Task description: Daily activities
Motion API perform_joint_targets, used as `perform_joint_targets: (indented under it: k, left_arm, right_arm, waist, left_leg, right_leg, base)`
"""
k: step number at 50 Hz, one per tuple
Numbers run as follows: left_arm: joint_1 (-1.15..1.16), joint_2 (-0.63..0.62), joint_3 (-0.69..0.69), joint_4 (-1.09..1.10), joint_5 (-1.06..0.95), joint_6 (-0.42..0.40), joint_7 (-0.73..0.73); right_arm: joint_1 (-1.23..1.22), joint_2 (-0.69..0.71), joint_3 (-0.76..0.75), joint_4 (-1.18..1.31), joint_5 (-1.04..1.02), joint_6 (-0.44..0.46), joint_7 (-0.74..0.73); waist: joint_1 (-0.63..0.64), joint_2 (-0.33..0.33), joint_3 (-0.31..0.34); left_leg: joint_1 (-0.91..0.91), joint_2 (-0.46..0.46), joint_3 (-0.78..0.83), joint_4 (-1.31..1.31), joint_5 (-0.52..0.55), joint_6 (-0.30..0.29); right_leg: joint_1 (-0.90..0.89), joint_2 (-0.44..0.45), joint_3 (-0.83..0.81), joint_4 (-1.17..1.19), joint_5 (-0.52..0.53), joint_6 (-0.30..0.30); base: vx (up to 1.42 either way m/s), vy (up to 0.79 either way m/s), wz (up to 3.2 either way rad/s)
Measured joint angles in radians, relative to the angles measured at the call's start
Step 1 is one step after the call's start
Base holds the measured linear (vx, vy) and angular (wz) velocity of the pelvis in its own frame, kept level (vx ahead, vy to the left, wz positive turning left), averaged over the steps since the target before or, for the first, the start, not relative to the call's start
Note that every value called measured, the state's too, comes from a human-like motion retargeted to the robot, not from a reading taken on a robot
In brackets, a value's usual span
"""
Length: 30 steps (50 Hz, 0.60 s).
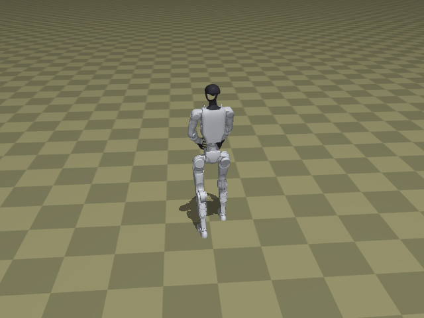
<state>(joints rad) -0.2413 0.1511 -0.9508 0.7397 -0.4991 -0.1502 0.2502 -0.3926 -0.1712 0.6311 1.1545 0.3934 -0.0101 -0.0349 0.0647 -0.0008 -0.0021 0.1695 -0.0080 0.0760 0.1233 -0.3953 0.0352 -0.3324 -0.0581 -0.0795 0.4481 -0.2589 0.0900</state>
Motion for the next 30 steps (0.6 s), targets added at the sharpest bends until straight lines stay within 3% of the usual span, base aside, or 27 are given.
perform_joint_targets:
  k: [30]
  left_arm:
    - [-0.033, -0.042, -0.006, 0.044, 0.067, -0.025, 0.096]
  right_arm:
    - [-0.008, -0.009, 0.001, 0.014, 0.007, -0.012, -0.053]
  waist:
    - [-0.001, 0.0, -0.012]
  left_leg:
    - [0.001, -0.019, 0.011, -0.049, 0.023, 0.011]
  right_leg:
    - [-0.017, -0.006, 0.029, -0.022, 0.053, 0.017]
  base:
    - [0.0, 0.0, 0.0]
